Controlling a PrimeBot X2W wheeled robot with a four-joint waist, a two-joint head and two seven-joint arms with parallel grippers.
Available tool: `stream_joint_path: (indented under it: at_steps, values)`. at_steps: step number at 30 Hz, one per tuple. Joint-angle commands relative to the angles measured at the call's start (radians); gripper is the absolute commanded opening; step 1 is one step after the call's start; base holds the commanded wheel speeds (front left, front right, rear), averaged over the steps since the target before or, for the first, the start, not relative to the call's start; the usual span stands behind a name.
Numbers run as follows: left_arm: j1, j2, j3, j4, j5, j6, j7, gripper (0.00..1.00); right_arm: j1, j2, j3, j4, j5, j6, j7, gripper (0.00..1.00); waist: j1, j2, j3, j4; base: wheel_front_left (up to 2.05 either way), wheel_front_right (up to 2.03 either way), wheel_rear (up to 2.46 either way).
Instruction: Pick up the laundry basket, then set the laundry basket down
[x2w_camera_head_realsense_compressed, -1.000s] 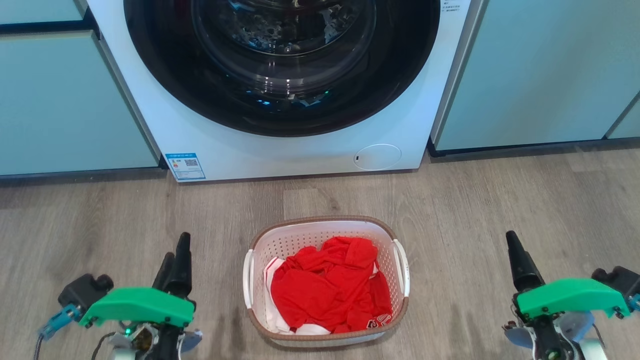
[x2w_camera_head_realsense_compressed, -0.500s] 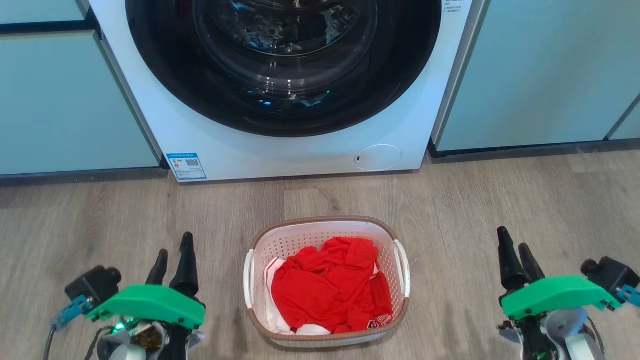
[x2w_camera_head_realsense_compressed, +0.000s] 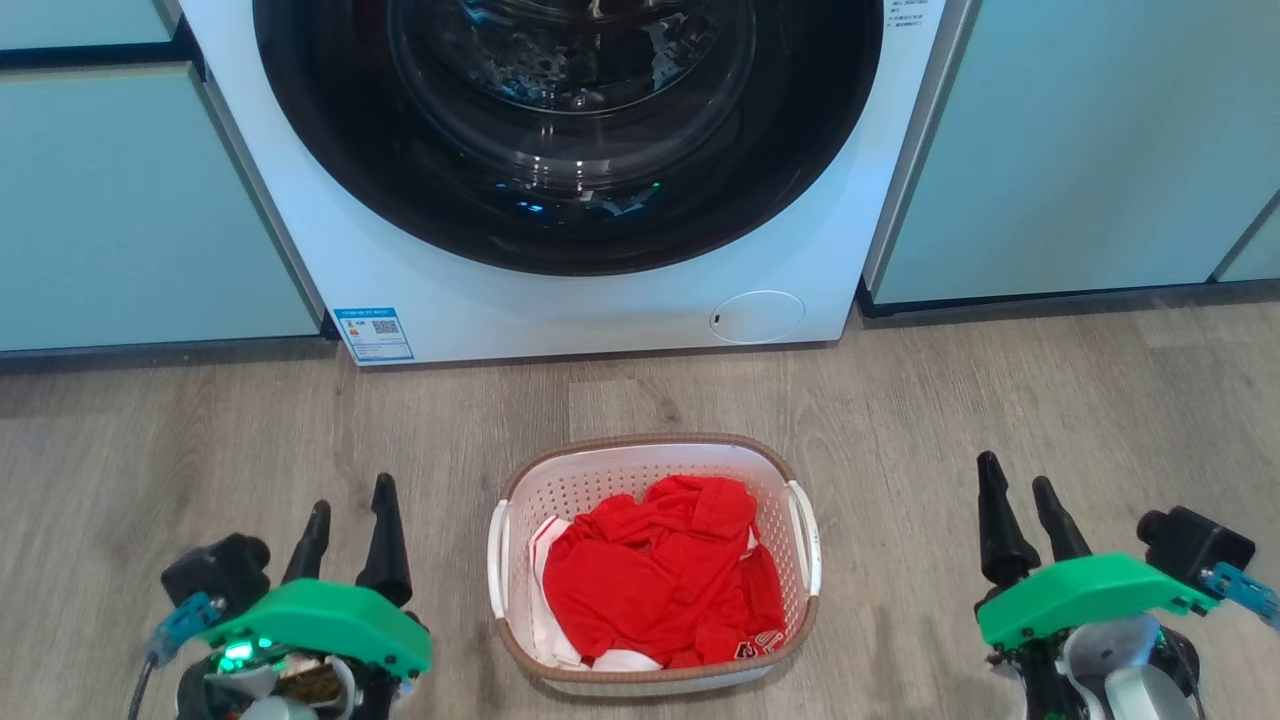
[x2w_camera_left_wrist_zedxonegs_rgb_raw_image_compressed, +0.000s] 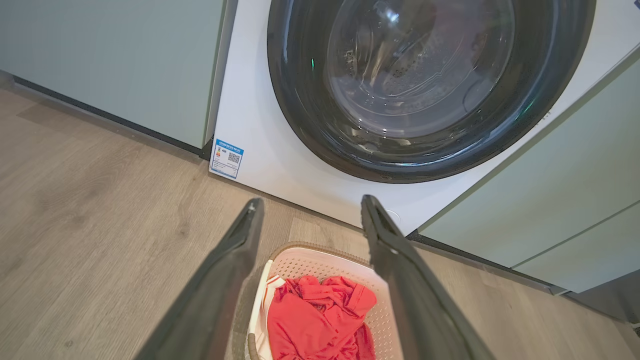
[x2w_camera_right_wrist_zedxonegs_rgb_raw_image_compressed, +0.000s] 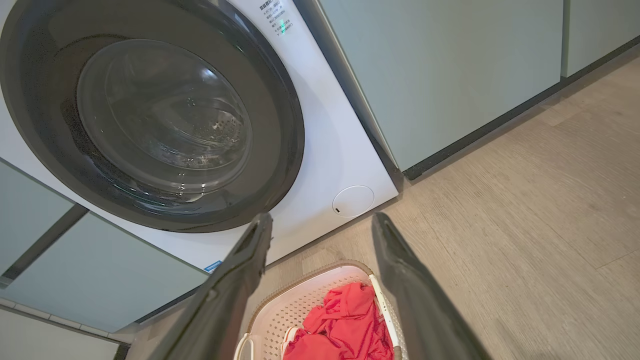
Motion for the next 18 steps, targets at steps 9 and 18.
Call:
stream_joint_path:
  at_steps: [9,18]
  values:
    - [-0.028,0.027,-0.011,-0.047,0.12,0.035,-0.041,1.0,-0.022,-0.015,0.035,-0.046,-0.123,0.004,-0.037,1.0,0.0,0.0,-0.002,0.001,0.0,0.0,0.0]
    - [-0.02,0.032,-0.031,-0.052,0.222,0.054,-0.067,1.0,-0.021,-0.016,0.048,-0.056,-0.228,0.005,-0.064,1.0,0.0,0.0,-0.004,0.002,0.0,0.0,0.0]
